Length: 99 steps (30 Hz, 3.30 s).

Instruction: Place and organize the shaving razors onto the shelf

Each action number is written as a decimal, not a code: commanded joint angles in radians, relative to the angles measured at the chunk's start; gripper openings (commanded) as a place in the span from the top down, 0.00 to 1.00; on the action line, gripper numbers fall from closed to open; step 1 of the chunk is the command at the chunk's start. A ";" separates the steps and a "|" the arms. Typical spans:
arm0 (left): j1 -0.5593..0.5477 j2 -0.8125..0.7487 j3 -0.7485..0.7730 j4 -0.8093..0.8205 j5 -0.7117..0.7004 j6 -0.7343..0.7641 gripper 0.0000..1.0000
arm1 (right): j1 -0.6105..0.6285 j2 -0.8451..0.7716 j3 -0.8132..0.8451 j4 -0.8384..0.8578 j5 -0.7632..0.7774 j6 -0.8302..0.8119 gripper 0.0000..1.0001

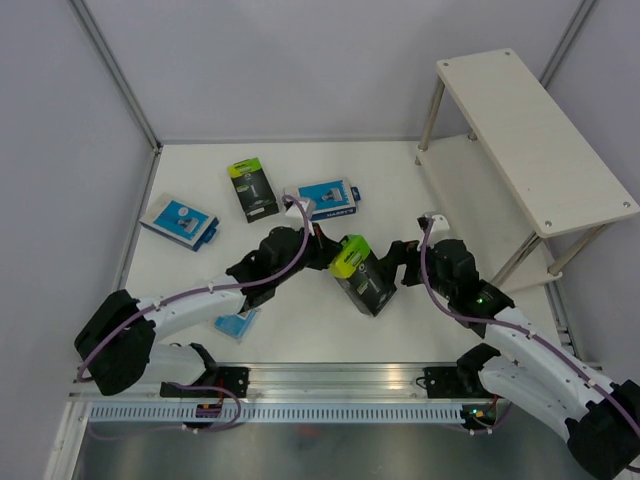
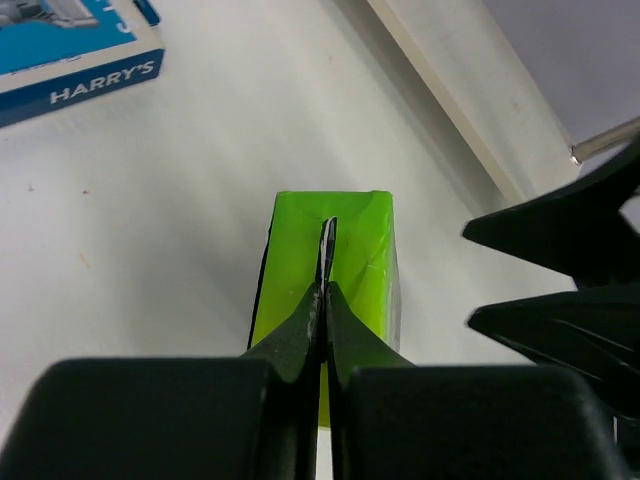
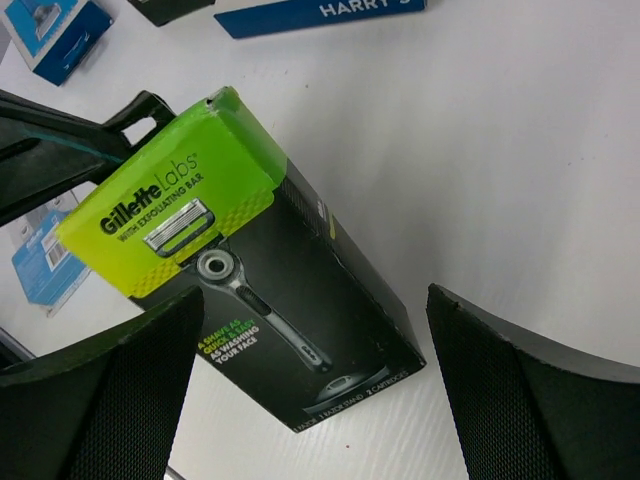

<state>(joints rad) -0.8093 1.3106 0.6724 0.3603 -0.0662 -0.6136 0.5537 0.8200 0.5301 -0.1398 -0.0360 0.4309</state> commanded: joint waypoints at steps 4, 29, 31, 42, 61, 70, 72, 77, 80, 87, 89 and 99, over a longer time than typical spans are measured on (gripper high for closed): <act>-0.125 -0.057 0.121 -0.092 -0.159 0.144 0.98 | 0.002 0.004 -0.059 0.186 -0.107 0.020 0.02; -0.217 -0.106 0.179 -0.190 -0.141 0.491 0.98 | 0.002 0.017 -0.191 0.580 -0.257 -0.096 0.02; -0.214 -0.106 0.187 -0.207 -0.110 0.552 0.98 | 0.000 0.057 -0.199 0.658 -0.260 -0.130 0.02; 0.013 -0.028 0.352 -0.401 0.486 0.742 0.98 | 0.000 0.085 -0.188 0.689 -0.294 -0.375 0.02; 0.228 0.162 0.474 -0.630 1.105 1.317 0.98 | 0.002 0.257 -0.032 0.520 -0.456 -0.701 0.02; 0.256 0.233 0.530 -0.736 1.203 1.509 0.98 | 0.000 0.381 0.044 0.485 -0.496 -0.824 0.02; 0.256 0.240 0.541 -0.738 1.204 1.526 0.98 | 0.000 0.415 0.060 0.482 -0.530 -0.821 0.02; 0.256 0.266 0.578 -0.753 1.209 1.555 0.98 | 0.000 0.467 0.080 0.557 -0.588 -0.770 0.02; 0.256 0.280 0.584 -0.764 1.212 1.559 0.98 | 0.005 0.498 0.084 0.612 -0.625 -0.733 0.07; 0.256 0.285 0.592 -0.767 1.189 1.528 0.93 | 0.040 0.544 0.087 0.615 -0.596 -0.724 0.27; 0.257 0.273 0.592 -0.767 1.169 1.510 0.62 | 0.046 0.539 0.080 0.615 -0.573 -0.725 0.39; 0.312 0.182 0.587 -0.704 0.994 1.284 0.01 | 0.048 0.496 0.045 0.631 -0.458 -0.672 0.58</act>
<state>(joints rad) -0.5247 1.5730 1.2388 -0.4007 1.0222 0.7948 0.5995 1.3491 0.5819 0.4187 -0.5453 -0.2726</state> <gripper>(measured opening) 0.982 0.584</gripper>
